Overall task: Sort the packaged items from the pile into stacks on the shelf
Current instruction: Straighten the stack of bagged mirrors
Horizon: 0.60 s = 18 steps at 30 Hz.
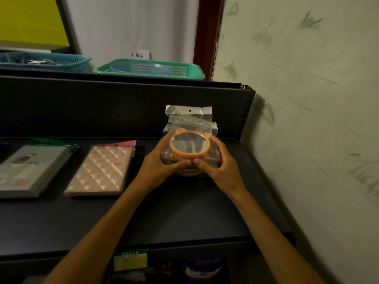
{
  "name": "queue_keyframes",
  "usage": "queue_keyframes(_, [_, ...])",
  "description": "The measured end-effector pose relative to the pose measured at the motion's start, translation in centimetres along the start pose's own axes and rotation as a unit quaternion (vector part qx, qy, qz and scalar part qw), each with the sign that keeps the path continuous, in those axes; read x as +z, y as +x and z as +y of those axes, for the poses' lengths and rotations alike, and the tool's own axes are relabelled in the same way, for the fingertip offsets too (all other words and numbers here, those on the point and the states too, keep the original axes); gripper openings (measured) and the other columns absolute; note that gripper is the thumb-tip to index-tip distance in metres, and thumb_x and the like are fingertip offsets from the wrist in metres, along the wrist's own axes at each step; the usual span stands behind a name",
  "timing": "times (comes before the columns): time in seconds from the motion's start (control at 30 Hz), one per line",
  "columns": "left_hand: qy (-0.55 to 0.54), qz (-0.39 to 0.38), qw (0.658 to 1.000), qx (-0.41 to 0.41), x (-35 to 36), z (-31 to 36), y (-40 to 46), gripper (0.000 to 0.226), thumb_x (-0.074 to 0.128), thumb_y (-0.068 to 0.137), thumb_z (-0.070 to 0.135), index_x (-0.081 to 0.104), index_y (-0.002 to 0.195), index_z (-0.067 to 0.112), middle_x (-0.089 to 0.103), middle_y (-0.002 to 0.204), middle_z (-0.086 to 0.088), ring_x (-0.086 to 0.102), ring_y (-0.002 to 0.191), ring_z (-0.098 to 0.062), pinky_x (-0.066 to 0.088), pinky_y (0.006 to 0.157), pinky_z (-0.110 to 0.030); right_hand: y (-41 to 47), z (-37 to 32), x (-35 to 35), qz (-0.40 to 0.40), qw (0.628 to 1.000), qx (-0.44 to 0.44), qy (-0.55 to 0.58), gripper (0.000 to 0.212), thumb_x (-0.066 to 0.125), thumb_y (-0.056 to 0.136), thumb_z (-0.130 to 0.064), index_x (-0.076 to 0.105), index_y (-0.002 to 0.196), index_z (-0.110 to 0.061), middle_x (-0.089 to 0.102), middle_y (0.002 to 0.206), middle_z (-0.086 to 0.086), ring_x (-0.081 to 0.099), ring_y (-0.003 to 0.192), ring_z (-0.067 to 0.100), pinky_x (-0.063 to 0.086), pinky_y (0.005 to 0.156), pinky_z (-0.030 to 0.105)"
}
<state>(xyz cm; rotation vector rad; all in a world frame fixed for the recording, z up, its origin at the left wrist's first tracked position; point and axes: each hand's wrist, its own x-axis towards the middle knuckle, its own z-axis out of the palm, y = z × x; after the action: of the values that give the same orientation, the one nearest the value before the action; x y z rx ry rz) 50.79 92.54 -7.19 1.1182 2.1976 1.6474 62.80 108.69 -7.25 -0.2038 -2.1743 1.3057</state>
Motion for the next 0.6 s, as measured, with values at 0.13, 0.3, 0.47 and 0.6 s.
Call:
queue_keyframes(0.13, [-0.003,-0.001,1.0,-0.001,0.03,-0.1,-0.09,0.097,0.076,0.066,0.047,0.02,0.145,0.044,0.038,0.146,0.006,0.04,0.124,-0.005,0.045,0.1,-0.033,-0.07,0.13,-0.02,-0.011,1.0,-0.004,-0.001,0.077,0.073,0.078,-0.034,0.034,0.143,-0.026,0.043,0.141,-0.01,0.045,0.126,0.001,0.048,0.1,0.029])
queue_keyframes(0.3, [-0.011,0.0,1.0,-0.002,0.23,0.08,0.09,0.092,0.075,0.068,0.047,0.022,0.143,0.046,0.038,0.146,0.008,0.04,0.124,-0.003,0.045,0.098,-0.031,0.06,0.17,-0.01,-0.013,1.0,-0.006,-0.004,0.075,0.072,0.08,-0.034,0.033,0.144,-0.025,0.043,0.141,-0.008,0.046,0.126,0.003,0.049,0.099,0.03])
queue_keyframes(0.47, [-0.012,0.003,1.0,-0.002,0.41,-0.1,0.17,0.09,0.074,0.069,0.048,0.022,0.143,0.047,0.036,0.147,0.009,0.041,0.129,-0.01,0.046,0.1,-0.039,0.12,0.37,-0.07,-0.014,1.0,-0.002,-0.002,0.075,0.071,0.079,-0.035,0.034,0.144,-0.026,0.045,0.14,-0.005,0.047,0.125,0.004,0.049,0.098,0.03])
queue_keyframes(0.6, [-0.012,0.004,1.0,-0.008,0.42,-0.14,0.19,0.094,0.076,0.069,0.049,0.021,0.144,0.046,0.035,0.148,0.009,0.039,0.128,-0.008,0.046,0.101,-0.041,0.14,0.52,-0.09,-0.019,1.0,-0.004,-0.004,0.076,0.072,0.079,-0.036,0.033,0.144,-0.027,0.044,0.141,-0.007,0.046,0.126,0.004,0.049,0.099,0.032])
